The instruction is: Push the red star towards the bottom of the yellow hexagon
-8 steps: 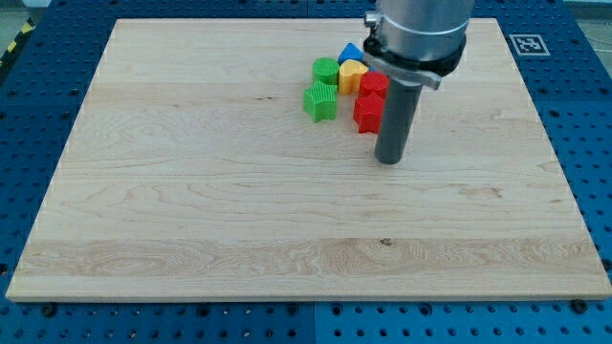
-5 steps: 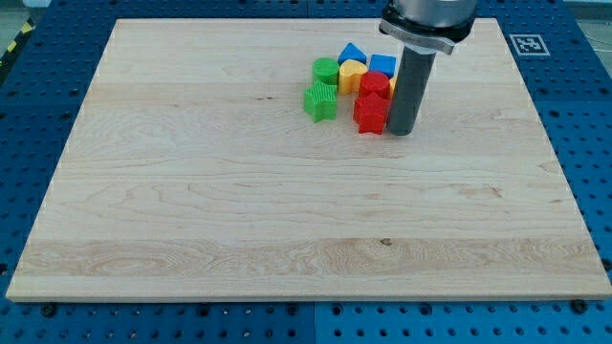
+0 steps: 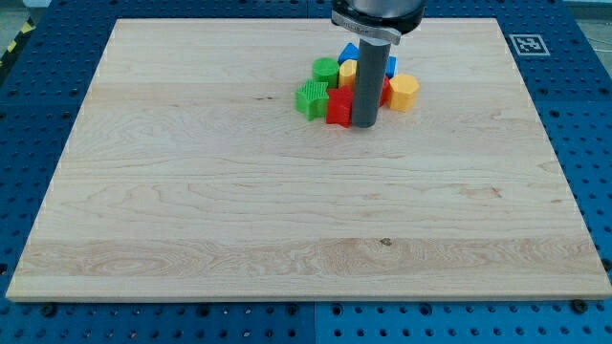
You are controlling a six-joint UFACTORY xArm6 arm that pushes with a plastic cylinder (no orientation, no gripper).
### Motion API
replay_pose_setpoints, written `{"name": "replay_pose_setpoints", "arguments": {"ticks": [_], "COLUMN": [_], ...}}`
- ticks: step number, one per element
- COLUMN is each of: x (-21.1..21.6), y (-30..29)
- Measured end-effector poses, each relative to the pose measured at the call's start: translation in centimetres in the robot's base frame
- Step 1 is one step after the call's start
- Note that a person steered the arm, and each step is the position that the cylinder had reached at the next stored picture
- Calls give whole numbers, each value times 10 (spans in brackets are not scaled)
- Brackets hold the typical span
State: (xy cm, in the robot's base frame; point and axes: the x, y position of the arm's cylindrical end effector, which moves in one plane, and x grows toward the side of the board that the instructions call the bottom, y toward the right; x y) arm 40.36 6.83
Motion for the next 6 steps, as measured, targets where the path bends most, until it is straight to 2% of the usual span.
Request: {"name": "replay_pose_setpoints", "arguments": {"ticks": [2, 4, 6], "x": [52, 48, 11], "y": [-11, -85, -97]}}
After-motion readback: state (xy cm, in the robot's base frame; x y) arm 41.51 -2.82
